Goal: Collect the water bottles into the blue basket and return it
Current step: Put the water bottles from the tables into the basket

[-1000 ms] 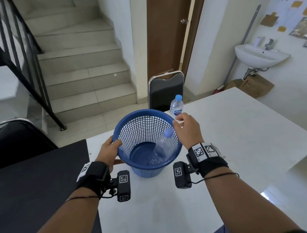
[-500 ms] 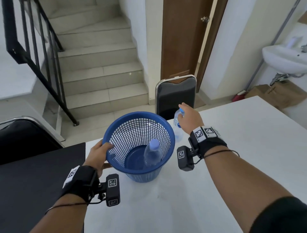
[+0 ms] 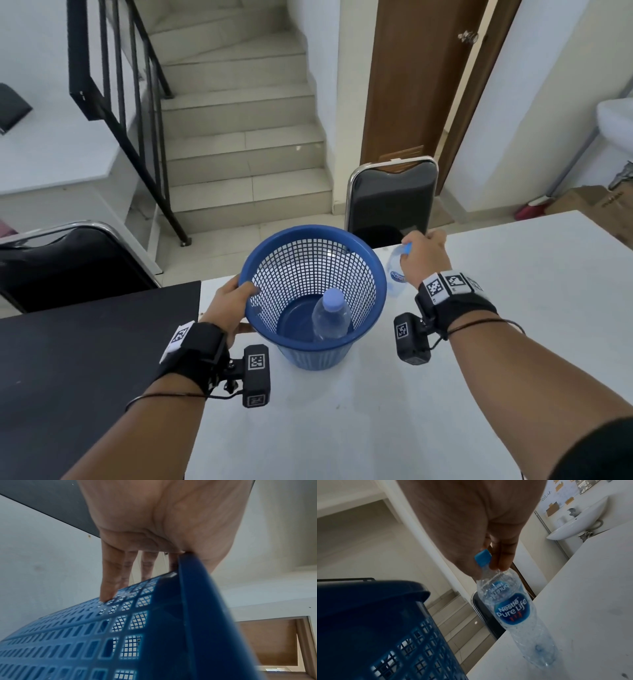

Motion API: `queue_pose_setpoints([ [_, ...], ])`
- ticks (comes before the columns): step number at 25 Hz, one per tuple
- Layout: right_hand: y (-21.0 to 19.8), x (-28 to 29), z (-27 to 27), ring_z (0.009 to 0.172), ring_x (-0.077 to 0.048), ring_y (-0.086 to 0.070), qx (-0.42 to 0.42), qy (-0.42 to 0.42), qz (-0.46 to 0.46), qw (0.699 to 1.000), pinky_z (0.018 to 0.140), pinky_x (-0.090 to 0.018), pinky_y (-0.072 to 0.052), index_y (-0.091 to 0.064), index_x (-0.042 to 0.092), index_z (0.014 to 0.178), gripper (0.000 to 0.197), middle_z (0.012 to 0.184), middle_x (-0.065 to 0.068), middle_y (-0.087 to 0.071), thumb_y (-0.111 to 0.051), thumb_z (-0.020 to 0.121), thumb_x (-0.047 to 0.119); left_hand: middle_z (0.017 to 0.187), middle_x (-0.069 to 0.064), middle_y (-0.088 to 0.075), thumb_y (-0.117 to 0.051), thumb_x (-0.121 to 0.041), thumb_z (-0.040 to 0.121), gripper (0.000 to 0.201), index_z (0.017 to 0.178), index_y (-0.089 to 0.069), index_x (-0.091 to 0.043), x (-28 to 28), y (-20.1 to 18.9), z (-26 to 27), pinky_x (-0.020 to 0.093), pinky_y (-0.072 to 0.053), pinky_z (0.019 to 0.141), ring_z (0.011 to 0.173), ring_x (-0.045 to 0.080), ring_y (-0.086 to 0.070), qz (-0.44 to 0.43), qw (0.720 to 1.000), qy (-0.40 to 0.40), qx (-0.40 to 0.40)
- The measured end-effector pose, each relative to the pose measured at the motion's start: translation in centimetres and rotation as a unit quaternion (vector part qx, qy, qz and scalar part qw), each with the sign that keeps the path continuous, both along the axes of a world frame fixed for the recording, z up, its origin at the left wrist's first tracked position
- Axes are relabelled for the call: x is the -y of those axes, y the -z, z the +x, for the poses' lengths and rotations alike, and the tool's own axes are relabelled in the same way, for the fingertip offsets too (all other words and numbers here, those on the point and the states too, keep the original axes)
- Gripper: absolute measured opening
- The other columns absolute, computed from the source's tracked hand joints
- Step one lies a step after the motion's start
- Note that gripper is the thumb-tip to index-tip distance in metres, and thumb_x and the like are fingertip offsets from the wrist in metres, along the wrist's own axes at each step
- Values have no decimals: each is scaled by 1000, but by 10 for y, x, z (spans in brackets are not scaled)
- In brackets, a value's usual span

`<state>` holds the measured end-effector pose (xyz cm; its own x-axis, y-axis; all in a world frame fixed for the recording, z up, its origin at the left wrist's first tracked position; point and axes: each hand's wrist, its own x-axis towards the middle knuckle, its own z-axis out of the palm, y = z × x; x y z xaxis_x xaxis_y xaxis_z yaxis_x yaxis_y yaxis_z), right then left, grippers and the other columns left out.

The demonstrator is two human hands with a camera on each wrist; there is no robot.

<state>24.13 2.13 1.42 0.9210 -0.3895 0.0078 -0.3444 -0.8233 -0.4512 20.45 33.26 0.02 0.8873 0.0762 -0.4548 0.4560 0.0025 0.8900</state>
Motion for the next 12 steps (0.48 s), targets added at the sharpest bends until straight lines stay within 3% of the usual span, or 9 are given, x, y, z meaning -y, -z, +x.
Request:
queue_pose_setpoints([
  [2,1,-17,-17,80,-29,-50,20,-8,24,999,80,-31,-41,-56,7,118,28,135,-21,-37,-56,90,8,89,5,-60,-47,-10,91,22,104,-60,-22,-12,-2,-19,51,-56,76,80,27,-59,7,1000,-10,0],
  [6,-18,-71,-41,107,-32,-55,144,-53,87,984,82,-23,-36,-54,7,119,28,129,-21,-49,-58,92,12,87,5,-62,-45,-9,92,26,110,-59,-21,-51,0,-53,45,-56,69,77,26,-60,14,999,-45,-3],
  [10,-29,-137,-68,99,-17,-53,289,-97,181,935,74,-4,-36,-58,7,115,29,123,-17,-55,-63,87,12,88,8,-62,-45,-10,93,25,113,-58,-19,-101,8,-85,44,-58,65,76,27,-61,27,996,-82,-5],
  [12,-25,-178,-88,98,-17,-56,329,-104,243,907,76,-3,-40,-60,9,113,28,118,-14,-59,-64,86,13,91,9,-63,-45,-11,94,25,113,-58,-19,-132,12,-101,47,-59,69,79,29,-61,29,995,-98,-15],
])
